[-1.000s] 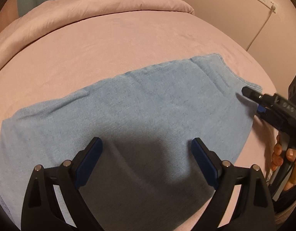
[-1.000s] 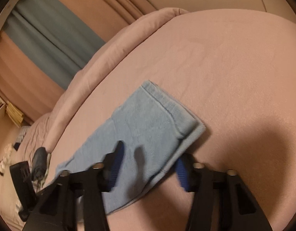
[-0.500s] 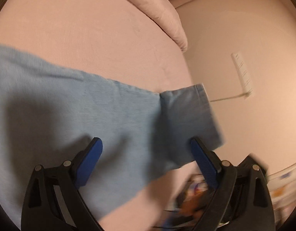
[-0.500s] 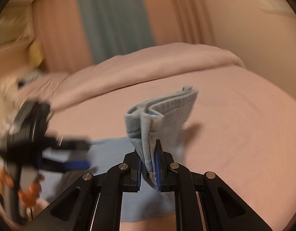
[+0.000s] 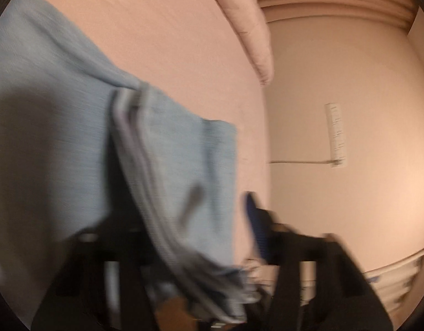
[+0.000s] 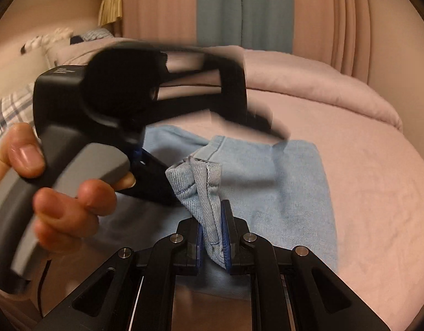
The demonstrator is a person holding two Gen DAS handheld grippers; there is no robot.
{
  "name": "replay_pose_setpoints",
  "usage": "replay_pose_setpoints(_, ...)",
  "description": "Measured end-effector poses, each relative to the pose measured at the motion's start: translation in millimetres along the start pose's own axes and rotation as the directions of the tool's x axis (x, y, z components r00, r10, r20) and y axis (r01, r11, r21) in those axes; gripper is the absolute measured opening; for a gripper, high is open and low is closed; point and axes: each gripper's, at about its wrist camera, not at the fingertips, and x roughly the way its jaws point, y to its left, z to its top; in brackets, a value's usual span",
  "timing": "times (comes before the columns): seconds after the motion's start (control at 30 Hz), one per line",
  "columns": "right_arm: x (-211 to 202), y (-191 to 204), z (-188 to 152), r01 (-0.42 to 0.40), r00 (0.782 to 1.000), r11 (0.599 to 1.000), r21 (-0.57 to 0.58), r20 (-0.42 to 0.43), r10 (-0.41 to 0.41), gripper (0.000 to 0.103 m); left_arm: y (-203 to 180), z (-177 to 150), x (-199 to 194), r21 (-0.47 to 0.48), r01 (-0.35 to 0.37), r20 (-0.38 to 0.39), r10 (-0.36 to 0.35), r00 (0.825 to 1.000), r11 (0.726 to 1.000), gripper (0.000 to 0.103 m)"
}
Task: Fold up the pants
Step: 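Grasp the hem end with the right gripper and lift it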
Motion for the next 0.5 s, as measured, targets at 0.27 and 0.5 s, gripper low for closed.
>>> replay_pose_setpoints(0.27, -5, 26, 3, -0.048, 0.998, 0.997, -0.059, 0.042, 0.05, 0.014, -1, -12, -53, 0.131, -0.118, 0.186, 0.093, 0.978, 0.984, 0.008)
replay_pose_setpoints(0.5, 10, 65, 7, -0.118, 0.992, 0.981, -0.156, 0.019, 0.122, 0.014, 18, -13, -77, 0.166, -0.279, 0.252, 0.233, 0.939, 0.946, 0.008)
